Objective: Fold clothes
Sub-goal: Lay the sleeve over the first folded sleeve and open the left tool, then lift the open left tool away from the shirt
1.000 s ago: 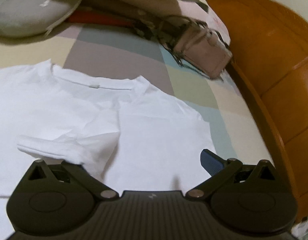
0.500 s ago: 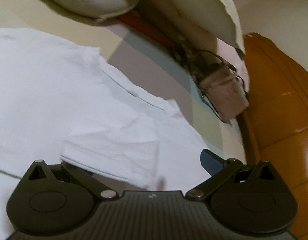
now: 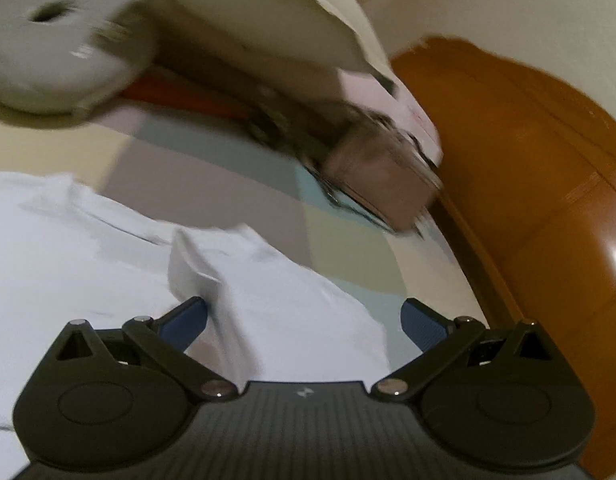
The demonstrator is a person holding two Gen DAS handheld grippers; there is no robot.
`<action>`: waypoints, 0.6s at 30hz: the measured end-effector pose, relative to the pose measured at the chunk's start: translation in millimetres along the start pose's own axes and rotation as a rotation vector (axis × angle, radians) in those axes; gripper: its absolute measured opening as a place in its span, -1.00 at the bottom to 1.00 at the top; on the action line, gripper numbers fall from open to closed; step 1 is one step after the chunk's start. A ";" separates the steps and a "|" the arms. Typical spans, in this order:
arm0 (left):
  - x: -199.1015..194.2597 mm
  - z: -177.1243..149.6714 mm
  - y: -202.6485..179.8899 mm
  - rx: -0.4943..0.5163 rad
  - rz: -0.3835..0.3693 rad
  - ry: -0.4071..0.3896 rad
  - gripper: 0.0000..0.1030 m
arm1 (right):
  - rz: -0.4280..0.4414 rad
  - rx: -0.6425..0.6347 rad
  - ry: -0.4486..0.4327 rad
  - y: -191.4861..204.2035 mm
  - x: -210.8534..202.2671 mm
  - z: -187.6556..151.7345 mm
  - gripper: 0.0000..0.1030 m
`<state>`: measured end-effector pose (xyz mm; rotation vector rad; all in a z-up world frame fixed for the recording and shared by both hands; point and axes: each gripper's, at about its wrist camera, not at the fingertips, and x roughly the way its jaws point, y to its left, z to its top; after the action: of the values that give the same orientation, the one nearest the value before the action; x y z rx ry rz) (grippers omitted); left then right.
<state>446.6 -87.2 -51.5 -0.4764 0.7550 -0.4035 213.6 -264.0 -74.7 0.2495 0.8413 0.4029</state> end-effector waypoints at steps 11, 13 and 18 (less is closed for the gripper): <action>-3.0 -12.1 -58.6 0.260 -0.061 0.091 0.98 | -0.011 0.011 -0.002 -1.7 0.7 0.7 1.00; -14.1 -10.0 -56.7 0.300 -0.028 0.086 0.98 | -0.013 0.013 -0.004 -1.7 0.8 0.5 1.00; -49.4 -5.4 -33.7 0.383 0.110 0.064 0.98 | -0.026 0.035 -0.015 -6.6 2.3 1.5 1.00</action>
<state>404.1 -91.2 -9.4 -0.0624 0.7408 -0.4494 217.8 -269.0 -77.7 0.2731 0.8366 0.3622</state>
